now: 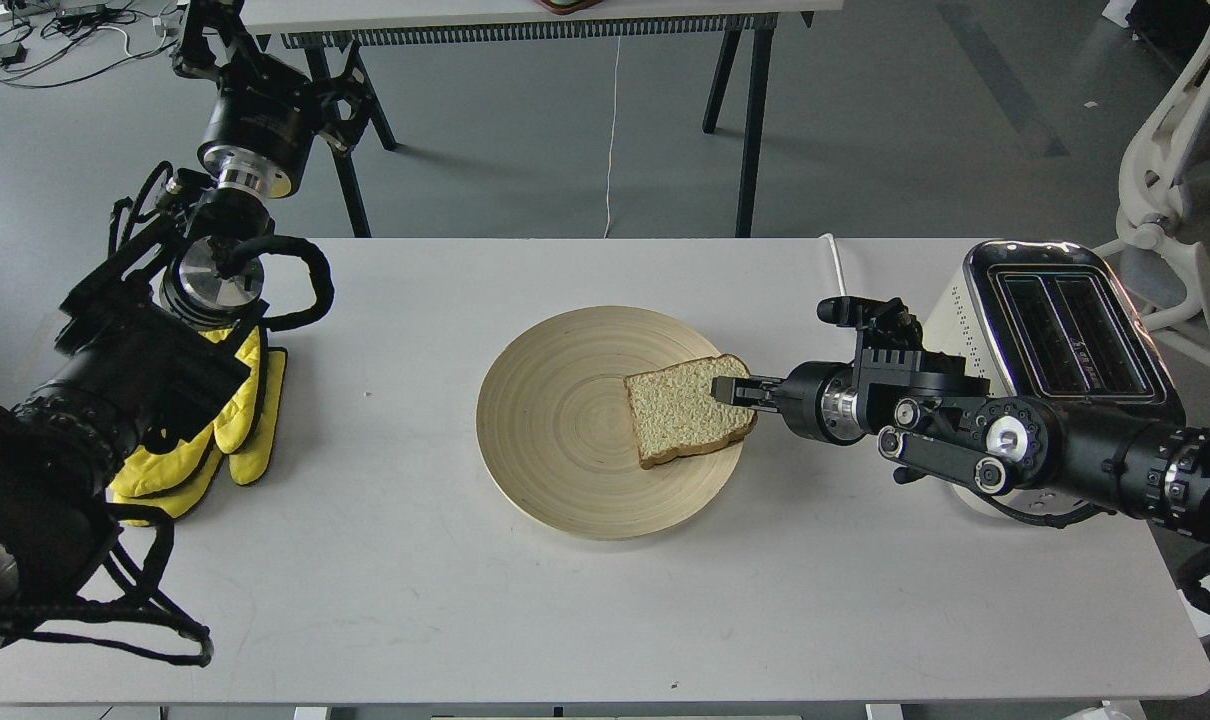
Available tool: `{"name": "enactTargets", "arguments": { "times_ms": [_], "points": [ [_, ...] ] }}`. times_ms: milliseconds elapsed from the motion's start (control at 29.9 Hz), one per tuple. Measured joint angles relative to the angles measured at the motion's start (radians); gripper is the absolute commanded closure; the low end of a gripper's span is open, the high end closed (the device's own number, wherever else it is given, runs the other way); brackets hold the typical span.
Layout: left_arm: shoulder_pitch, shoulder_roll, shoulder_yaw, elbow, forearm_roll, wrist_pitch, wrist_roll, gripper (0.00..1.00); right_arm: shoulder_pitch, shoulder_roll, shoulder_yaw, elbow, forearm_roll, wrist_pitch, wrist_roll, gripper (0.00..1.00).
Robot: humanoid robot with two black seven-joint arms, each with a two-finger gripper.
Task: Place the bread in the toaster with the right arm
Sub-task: 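Close the right gripper on the bread slice's edge nearest the toaster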
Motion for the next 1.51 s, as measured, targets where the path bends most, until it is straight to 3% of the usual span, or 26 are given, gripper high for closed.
{"name": "enactTargets", "arguments": {
  "times_ms": [134,736,1506],
  "points": [
    [0.0,-0.001,0.0,0.0,0.0,0.0,0.0,0.0,0.001,-0.001,0.0,0.002,0.002,0.0,-0.007,0.99],
    [0.0,-0.003,0.0,0.0,0.0,0.0,-0.002,0.0,0.091,-0.128,0.006,0.128,0.011,0.013,-0.007,0.99],
    [0.001,-0.003,0.0,-0.001,0.0,0.0,-0.002,0.0,0.05,-0.123,-0.002,0.122,-0.025,-0.003,-0.004,1.0]
  ]
}}
